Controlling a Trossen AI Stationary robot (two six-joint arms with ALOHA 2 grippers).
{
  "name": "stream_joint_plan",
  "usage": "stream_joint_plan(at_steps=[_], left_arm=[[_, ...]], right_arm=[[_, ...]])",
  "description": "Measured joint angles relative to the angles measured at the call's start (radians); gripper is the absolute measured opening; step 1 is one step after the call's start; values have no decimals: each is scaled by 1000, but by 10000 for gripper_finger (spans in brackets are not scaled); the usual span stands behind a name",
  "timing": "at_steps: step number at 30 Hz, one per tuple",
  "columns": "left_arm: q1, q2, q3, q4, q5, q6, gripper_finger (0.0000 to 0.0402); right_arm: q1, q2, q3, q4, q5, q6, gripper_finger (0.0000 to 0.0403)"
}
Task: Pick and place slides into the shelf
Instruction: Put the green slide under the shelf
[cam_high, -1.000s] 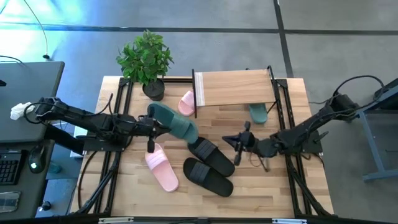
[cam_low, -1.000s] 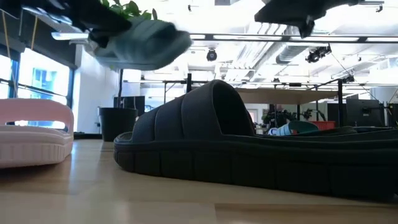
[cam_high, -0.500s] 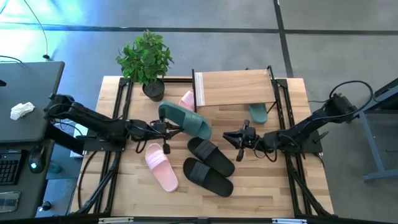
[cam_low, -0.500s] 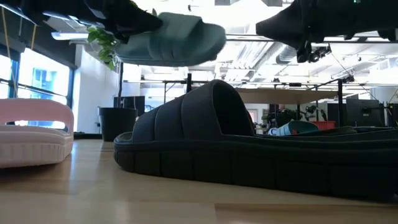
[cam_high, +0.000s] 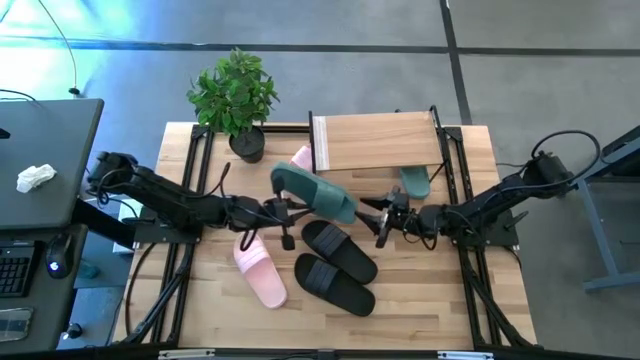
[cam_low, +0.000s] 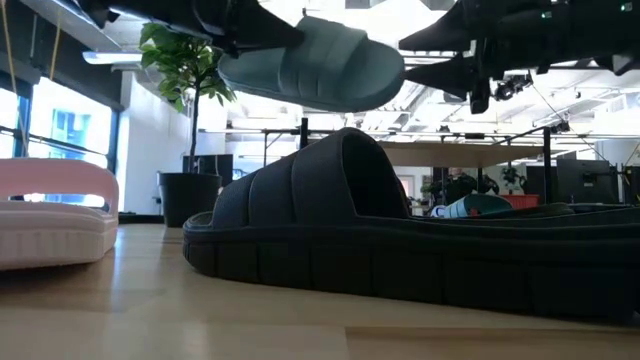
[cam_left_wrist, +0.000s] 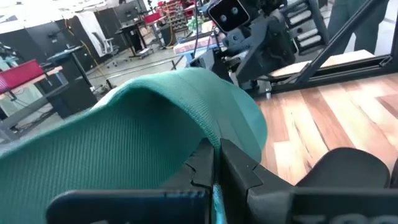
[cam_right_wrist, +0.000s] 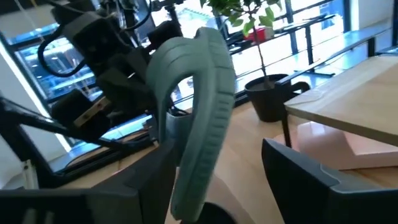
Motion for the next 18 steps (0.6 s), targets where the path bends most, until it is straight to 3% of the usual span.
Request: stream_joint_plan(at_steps=[11,18], left_arm=[[0,15,10,10,-23,-1,0],[0,15,10,28,-23,-1,0]], right_arm=[[-6,0,1,-14,-44,31,225],[-20,0,1,-23,-60,64,202]])
